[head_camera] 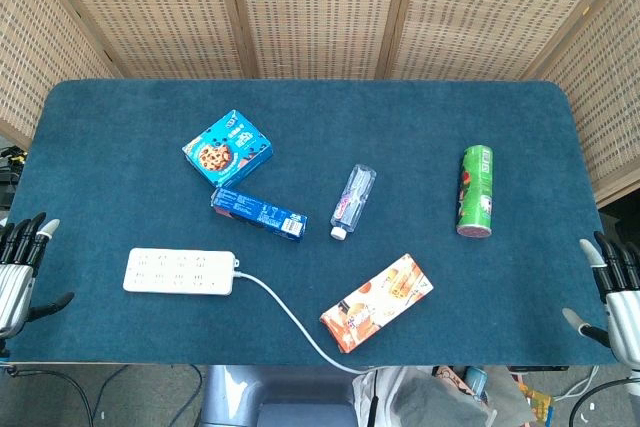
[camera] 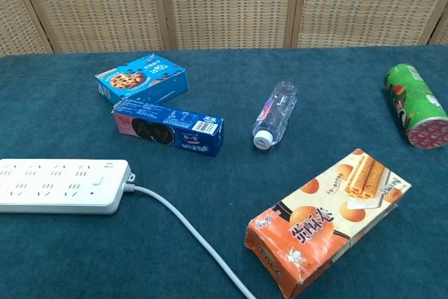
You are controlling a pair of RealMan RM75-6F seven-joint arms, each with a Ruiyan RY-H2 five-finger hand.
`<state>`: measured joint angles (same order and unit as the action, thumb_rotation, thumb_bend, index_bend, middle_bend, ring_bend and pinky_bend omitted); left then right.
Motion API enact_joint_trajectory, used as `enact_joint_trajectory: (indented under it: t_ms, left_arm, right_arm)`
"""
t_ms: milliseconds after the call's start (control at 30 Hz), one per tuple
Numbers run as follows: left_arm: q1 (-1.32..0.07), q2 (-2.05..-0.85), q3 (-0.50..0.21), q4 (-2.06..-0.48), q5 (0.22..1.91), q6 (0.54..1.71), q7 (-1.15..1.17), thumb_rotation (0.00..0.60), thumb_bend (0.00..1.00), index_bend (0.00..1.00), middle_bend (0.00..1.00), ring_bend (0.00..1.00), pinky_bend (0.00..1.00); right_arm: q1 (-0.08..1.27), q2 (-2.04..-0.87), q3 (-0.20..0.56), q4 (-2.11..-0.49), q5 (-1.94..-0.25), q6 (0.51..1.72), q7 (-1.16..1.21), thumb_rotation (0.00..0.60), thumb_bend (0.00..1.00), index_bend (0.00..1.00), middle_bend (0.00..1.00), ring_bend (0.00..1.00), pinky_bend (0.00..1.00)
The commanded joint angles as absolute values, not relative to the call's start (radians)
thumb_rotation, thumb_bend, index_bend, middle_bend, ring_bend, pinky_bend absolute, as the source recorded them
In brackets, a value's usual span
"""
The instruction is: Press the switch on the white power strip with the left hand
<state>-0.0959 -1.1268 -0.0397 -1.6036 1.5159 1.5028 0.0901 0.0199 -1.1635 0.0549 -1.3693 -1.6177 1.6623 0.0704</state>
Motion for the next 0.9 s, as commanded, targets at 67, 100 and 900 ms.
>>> enact_joint_trajectory:
  t_ms: [67, 100, 900]
  left_arm:
    - [-0.094, -1.127, -0.038, -1.603, 1.522, 1.508, 0.088, 0.600, 0.00, 0.00, 0.00, 0.00, 0.00]
    - [-0.095, -1.128, -0.038, -1.601, 1.527, 1.510, 0.085, 0.600, 0.00, 0.00, 0.00, 0.00, 0.00]
    - [-0.252, -1.248, -0.015, -1.714, 1.393, 1.156, 0.126, 0.600, 1.00, 0.23, 1.00, 1.00, 1.00]
  right_arm:
    - [0.019, -1.164, 0.054, -1.364, -1.620, 1.665, 0.076, 0.600, 0.00, 0.00, 0.00, 0.00, 0.00]
    - [0.019, -1.164, 0.054, -1.363, -1.621, 1.664, 0.077, 0.600, 0.00, 0.00, 0.00, 0.00, 0.00]
    - [0.022, -1.167, 0.044, -1.341, -1.627, 1.651, 0.101, 0.600, 0.00, 0.00, 0.00, 0.00, 0.00]
